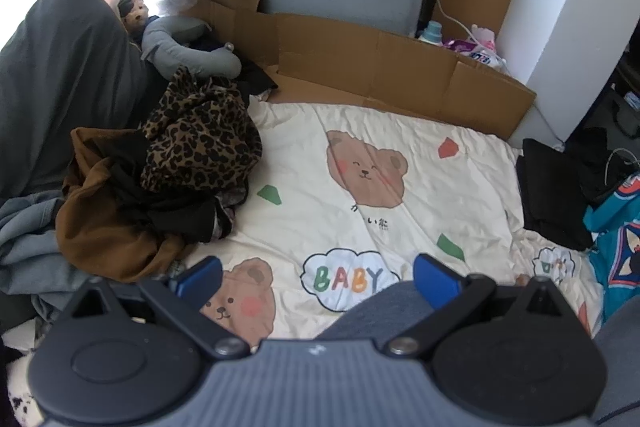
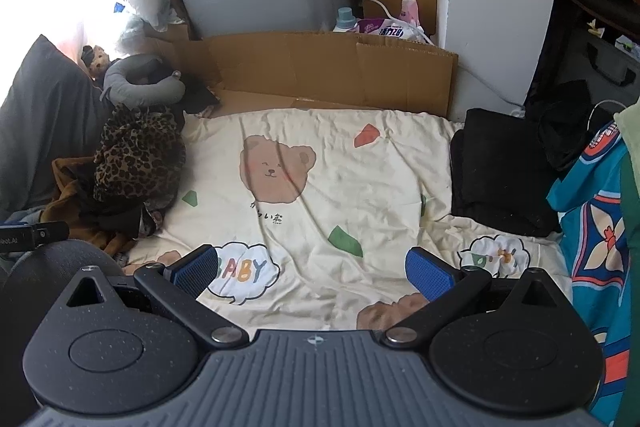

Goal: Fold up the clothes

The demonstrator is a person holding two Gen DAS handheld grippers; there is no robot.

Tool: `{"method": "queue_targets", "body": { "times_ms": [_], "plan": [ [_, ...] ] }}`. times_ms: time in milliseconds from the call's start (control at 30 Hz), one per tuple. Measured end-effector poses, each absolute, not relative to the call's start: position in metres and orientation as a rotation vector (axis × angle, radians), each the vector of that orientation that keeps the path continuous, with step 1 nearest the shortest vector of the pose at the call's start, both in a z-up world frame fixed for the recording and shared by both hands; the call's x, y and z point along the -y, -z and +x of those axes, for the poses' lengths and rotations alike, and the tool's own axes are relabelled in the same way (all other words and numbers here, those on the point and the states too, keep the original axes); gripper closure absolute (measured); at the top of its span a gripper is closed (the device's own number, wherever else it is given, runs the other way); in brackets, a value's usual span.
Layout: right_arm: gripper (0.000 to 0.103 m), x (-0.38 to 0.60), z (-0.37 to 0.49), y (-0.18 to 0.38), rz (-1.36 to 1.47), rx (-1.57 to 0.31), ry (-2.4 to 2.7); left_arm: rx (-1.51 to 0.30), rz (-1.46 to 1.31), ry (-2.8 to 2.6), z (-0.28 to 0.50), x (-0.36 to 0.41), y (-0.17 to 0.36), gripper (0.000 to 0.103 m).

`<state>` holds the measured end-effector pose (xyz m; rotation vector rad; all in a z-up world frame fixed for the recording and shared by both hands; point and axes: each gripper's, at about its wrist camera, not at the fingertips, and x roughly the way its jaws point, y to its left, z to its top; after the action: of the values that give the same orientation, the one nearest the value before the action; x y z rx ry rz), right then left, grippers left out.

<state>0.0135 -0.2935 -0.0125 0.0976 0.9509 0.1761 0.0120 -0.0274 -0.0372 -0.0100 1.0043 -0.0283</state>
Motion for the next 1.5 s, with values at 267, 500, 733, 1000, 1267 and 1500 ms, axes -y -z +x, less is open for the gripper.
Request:
{"method": "queue_targets", "body": {
  "times_ms": [267,500,733,1000,1267,1500],
  "plan": [
    [0.0,0.289,0.015,0.011,0.077,-0.951,-0.166,-1.008,0.014,0.035,0.015,0.03,0.03,0.0],
    [0.0,0.285,0.015,0.006,0.05,-0.951,-0.171,-1.002,0.016,0.037,0.016,0.029,0.019,0.0],
    [0.0,0.288,0.015,-0.001,0.061,-0.942,-0.177,-1.001,0.024,0.033,0.017,0.025,0.003,0.001],
    [0.0,0.291,0.014,-0.016,0.071,-0.902,-0.18,-0.984,0.007,0.011,0.01,0.01,-0.018,0.001],
    [0.0,0.289,0.015,-0.019,0.066,-0.874,-0.184,-0.981,-0.016,0.001,0.011,-0.018,-0.023,0.001],
    [0.0,0.277,0.022,-0.007,0.037,-0.855,-0.168,-0.964,-0.033,-0.034,0.025,-0.053,-0.016,0.002]
  ]
}}
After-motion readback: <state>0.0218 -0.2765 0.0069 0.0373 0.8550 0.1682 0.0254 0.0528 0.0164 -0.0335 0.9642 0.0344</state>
